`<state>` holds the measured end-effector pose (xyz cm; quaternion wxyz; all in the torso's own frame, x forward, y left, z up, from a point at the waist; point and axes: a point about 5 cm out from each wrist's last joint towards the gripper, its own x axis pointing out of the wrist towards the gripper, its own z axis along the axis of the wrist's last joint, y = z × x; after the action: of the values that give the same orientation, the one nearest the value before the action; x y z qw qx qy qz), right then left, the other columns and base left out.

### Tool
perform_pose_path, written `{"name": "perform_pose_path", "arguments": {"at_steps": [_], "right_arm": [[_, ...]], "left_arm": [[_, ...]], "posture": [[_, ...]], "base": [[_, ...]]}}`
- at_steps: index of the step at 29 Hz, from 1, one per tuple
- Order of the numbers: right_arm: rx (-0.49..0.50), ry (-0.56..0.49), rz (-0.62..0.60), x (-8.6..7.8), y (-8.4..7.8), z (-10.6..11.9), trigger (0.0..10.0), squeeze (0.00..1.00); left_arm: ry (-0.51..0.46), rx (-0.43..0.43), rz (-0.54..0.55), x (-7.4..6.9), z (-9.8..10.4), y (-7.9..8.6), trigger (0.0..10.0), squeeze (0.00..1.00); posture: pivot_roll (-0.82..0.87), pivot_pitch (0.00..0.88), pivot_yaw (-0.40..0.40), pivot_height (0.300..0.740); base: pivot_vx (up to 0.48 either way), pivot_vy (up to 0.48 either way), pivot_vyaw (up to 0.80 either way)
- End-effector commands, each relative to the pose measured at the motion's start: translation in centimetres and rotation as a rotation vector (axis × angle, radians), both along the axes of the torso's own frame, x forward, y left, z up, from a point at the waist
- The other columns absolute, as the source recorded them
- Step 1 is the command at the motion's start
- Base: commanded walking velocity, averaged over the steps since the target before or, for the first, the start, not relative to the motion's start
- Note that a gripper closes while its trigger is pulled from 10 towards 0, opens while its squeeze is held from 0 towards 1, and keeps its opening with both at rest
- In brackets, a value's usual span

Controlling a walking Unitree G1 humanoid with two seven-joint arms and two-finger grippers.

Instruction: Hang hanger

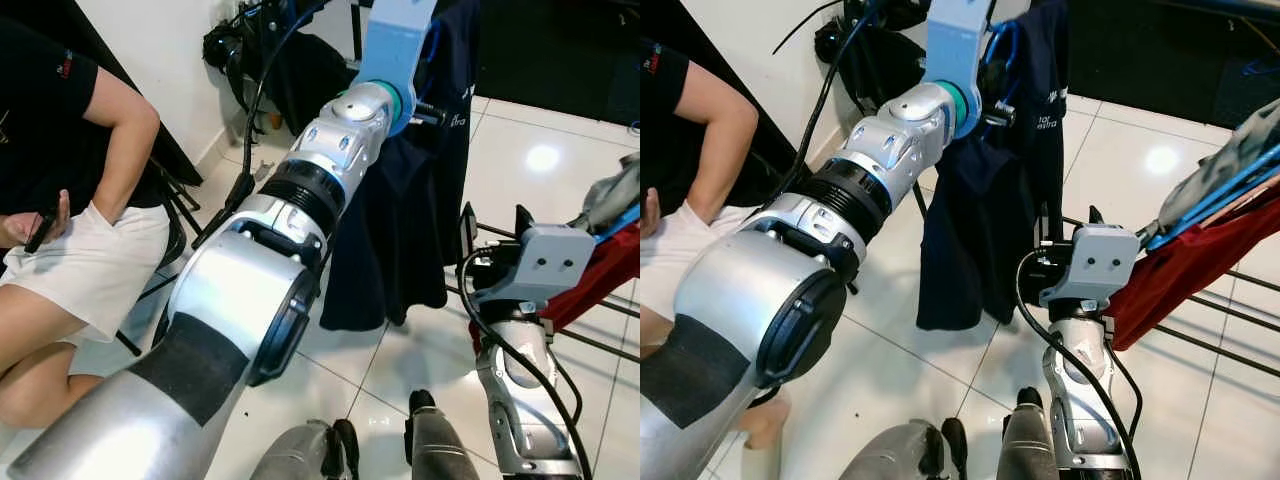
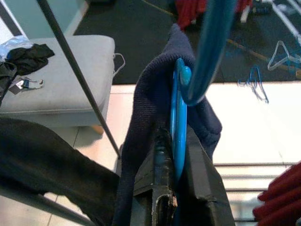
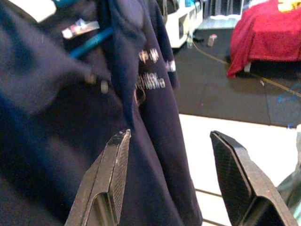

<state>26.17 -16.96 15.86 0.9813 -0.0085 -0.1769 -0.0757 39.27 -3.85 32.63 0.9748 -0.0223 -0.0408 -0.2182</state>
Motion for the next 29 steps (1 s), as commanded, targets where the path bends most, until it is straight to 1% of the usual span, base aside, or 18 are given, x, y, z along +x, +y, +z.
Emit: {"name": "perform_pose_path", "arguments": {"at_steps": [1,7,10,11,12,13,15,16,17,19,20,21,22,24,25,27,28,29], "right_arm": [[-0.003,0.001,0.003,-0.3,0.4,-0.1,10.0,0.0],[-0.024,0.005,0.018,-0.3,0.2,0.0,10.0,0.0],[-0.027,0.01,0.036,-0.1,0.3,0.1,10.0,0.0],[-0.033,0.013,0.055,0.2,0.3,0.1,10.0,0.0],[-0.042,0.021,0.083,0.5,0.4,0.1,10.0,0.0],[-0.042,0.021,0.083,0.5,0.4,0.1,10.0,0.0],[-0.052,0.035,0.129,1.0,0.6,0.1,10.0,0.0],[-0.052,0.035,0.129,1.0,0.6,0.1,10.0,0.0],[-0.059,0.039,0.149,1.2,0.7,0.1,10.0,0.0],[-0.067,0.045,0.177,1.6,0.9,0.2,10.0,0.0],[-0.067,0.045,0.177,1.6,0.9,0.2,10.0,0.0],[-0.07,0.046,0.185,1.8,0.9,0.2,10.0,0.0],[-0.07,0.046,0.185,1.8,0.9,0.2,10.0,0.0],[-0.076,0.053,0.2,1.9,1.0,0.2,10.0,0.0],[-0.076,0.053,0.2,1.9,1.0,0.2,10.0,0.0],[-0.082,0.067,0.225,2.1,1.3,0.0,10.0,0.0],[-0.082,0.067,0.225,2.1,1.3,0.0,10.0,0.0],[-0.071,0.086,0.24,2.1,1.4,-0.3,10.0,0.0]], "left_arm": [[-0.048,-0.055,-0.09,-2.0,1.6,-3.5,10.0,0.0],[-0.078,-0.088,-0.162,-2.2,2.0,-3.7,10.0,0.0],[-0.089,-0.077,-0.182,-2.1,1.8,-3.6,10.0,0.0],[-0.097,-0.064,-0.214,-2.2,1.4,-3.6,10.0,0.0],[-0.113,-0.025,-0.252,-2.2,0.5,-3.5,10.0,0.0],[-0.113,-0.025,-0.252,-2.2,0.5,-3.5,10.0,0.0],[-0.131,0.03,-0.324,-2.2,-1.5,-2.8,10.0,0.0],[-0.131,0.03,-0.324,-2.2,-1.5,-2.8,10.0,0.0],[-0.152,0.042,-0.351,-2.4,-2.3,-2.3,10.0,0.0],[-0.176,0.031,-0.397,-3.5,-3.5,-0.9,10.0,0.0],[-0.176,0.031,-0.397,-3.5,-3.5,-0.9,10.0,0.0],[-0.195,0.046,-0.409,-4.2,-4.0,-0.2,10.0,0.0],[-0.195,0.046,-0.409,-4.2,-4.0,-0.2,10.0,0.0],[-0.208,0.067,-0.419,-5.4,-5.4,1.3,10.0,0.0],[-0.208,0.067,-0.419,-5.4,-5.4,1.3,10.0,0.0],[-0.205,0.079,-0.433,-6.7,-6.8,2.3,10.0,0.0],[-0.205,0.079,-0.433,-6.7,-6.8,2.3,10.0,0.0],[-0.218,0.083,-0.429,-7.3,-7.6,2.9,10.0,0.0]], "posture": [[-0.24,0.191,0.303,0.74],[-0.23,0.184,0.271,0.74],[-0.22,0.181,0.25,0.74],[-0.2,0.179,0.225,0.74],[-0.17,0.177,0.19,0.74],[-0.17,0.177,0.19,0.74],[-0.15,0.176,0.168,0.74],[-0.15,0.176,0.168,0.74],[-0.14,0.177,0.149,0.74],[-0.13,0.177,0.133,0.74],[-0.13,0.177,0.133,0.74],[-0.12,0.178,0.118,0.74],[-0.12,0.178,0.118,0.74],[-0.11,0.18,0.104,0.74],[-0.11,0.18,0.104,0.74],[-0.11,0.177,0.096,0.74],[-0.11,0.177,0.096,0.74],[-0.12,0.163,0.091,0.74]], "base": [[0.0,0.0,0.0],[0.0,0.0,0.0],[0.0,0.0,0.0],[0.0,0.0,0.0],[0.0,0.0,0.0],[0.0,0.0,0.0],[0.0,0.0,0.0],[0.0,0.0,0.0],[0.0,0.0,0.0],[0.0,0.0,0.0],[0.0,0.0,0.0],[0.0,0.0,0.0],[0.0,0.0,0.0],[0.0,0.0,0.0],[0.0,0.0,0.0],[0.0,0.0,0.0],[0.0,0.0,0.0],[0.0,0.0,0.0]]}}
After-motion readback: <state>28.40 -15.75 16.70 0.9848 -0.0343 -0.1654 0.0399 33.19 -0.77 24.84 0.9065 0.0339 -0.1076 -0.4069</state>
